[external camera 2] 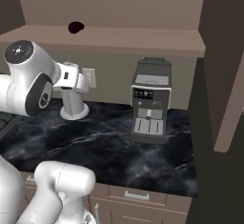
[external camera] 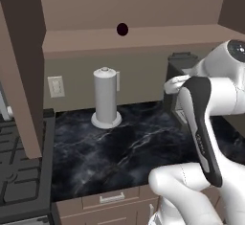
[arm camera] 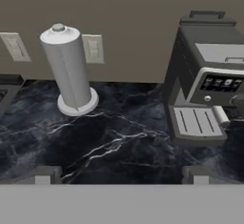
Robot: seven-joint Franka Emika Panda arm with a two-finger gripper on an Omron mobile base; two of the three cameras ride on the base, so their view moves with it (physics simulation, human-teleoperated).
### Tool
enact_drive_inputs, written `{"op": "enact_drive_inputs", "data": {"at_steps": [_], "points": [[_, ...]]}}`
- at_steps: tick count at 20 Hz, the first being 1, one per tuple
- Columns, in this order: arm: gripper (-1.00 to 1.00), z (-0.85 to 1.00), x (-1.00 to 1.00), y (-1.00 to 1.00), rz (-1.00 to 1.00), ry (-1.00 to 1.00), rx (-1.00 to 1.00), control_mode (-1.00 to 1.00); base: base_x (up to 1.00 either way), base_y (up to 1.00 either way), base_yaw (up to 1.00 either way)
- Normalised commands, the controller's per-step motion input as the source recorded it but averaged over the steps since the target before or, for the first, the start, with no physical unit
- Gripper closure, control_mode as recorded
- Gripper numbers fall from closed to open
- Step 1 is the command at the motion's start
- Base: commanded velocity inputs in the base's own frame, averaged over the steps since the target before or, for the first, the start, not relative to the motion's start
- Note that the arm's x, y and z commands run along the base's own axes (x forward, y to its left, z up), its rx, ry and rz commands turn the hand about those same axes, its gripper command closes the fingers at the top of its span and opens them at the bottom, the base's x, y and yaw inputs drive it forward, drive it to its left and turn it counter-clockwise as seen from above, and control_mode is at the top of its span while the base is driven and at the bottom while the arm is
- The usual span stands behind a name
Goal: Pick the eggplants from the cabinet and place them in one bowl. Pick the avocado from the sink and place it in the other bowl.
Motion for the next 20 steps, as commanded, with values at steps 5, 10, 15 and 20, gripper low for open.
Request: {"op": "enact_drive_inputs", "data": {"at_steps": [5,10,15,20], "points": [[-1.00,0.43,-0.05,0.06,0.00,-0.16,0.00,-1.00,0.00,0.00,0.00],[-1.00,0.38,-0.28,0.00,0.00,-0.27,0.00,-1.00,0.00,0.00,0.00],[-1.00,0.47,0.01,0.16,0.00,-0.08,0.00,-1.00,0.00,0.00,0.00],[-1.00,0.24,0.28,0.28,0.00,0.00,0.00,-1.00,0.00,0.00,0.00]]}}
